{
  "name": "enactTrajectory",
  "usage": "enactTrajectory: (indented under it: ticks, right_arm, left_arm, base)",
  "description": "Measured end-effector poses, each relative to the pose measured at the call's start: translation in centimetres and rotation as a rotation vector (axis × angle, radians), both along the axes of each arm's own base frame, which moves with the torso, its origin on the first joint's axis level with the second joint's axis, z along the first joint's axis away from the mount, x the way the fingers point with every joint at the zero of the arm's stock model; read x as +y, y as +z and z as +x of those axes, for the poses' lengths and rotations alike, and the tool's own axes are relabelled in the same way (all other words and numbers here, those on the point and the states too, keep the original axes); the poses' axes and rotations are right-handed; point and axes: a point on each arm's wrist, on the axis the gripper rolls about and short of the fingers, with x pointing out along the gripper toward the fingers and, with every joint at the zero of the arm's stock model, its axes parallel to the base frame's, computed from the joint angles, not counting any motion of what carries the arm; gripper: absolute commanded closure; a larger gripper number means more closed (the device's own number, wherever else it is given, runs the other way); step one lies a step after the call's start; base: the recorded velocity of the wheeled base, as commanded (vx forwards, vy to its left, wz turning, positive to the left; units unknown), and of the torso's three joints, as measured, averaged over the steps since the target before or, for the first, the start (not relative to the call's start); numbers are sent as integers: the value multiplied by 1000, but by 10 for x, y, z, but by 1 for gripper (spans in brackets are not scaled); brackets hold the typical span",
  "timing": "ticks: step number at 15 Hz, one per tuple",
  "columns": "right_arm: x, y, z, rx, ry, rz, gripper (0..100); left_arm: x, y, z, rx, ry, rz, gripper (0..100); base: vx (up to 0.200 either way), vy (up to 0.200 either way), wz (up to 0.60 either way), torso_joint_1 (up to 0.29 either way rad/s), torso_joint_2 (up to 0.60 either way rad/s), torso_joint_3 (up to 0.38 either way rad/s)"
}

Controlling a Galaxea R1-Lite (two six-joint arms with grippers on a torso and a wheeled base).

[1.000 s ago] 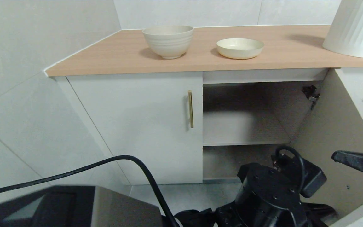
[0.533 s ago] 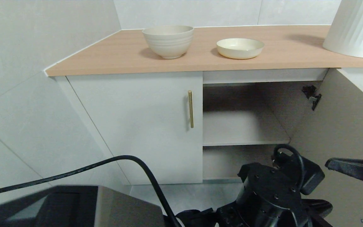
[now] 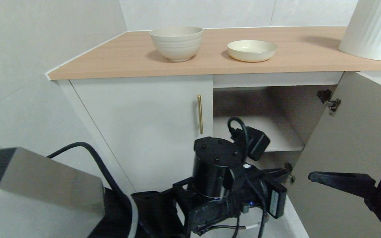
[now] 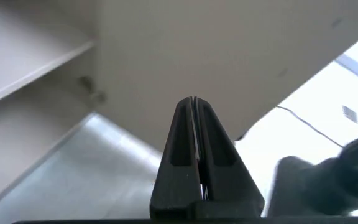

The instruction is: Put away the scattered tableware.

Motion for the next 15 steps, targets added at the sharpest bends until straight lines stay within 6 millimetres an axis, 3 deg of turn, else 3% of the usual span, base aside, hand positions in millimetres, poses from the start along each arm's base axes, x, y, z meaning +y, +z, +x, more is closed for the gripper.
enactTrajectory:
  ticks: [3, 8, 11, 12, 15]
  right_arm:
    - [10, -6, 23, 54, -74, -41, 0]
    - [23, -12, 112, 135, -585, -129, 0]
    - [26, -16, 139, 198, -661, -200, 0]
    - [24, -15, 137, 238, -665, -242, 0]
    - [9, 10, 108, 380, -651, -394, 0]
  left_arm:
    - [59, 7, 12, -18, 120, -3, 100]
    - [173, 26, 16, -154, 387, 77, 100]
    - [213, 39, 5, -219, 521, 84, 100]
    - [220, 39, 1, -222, 559, 87, 0]
    - [237, 42, -7, -230, 632, 83, 0]
  base:
    - [0, 0, 0, 0, 0, 0]
    - [0, 0, 0, 0, 0, 0]
    - [0, 0, 0, 0, 0, 0]
    - [0, 0, 0, 0, 0, 0]
    - [0, 0, 0, 0, 0, 0]
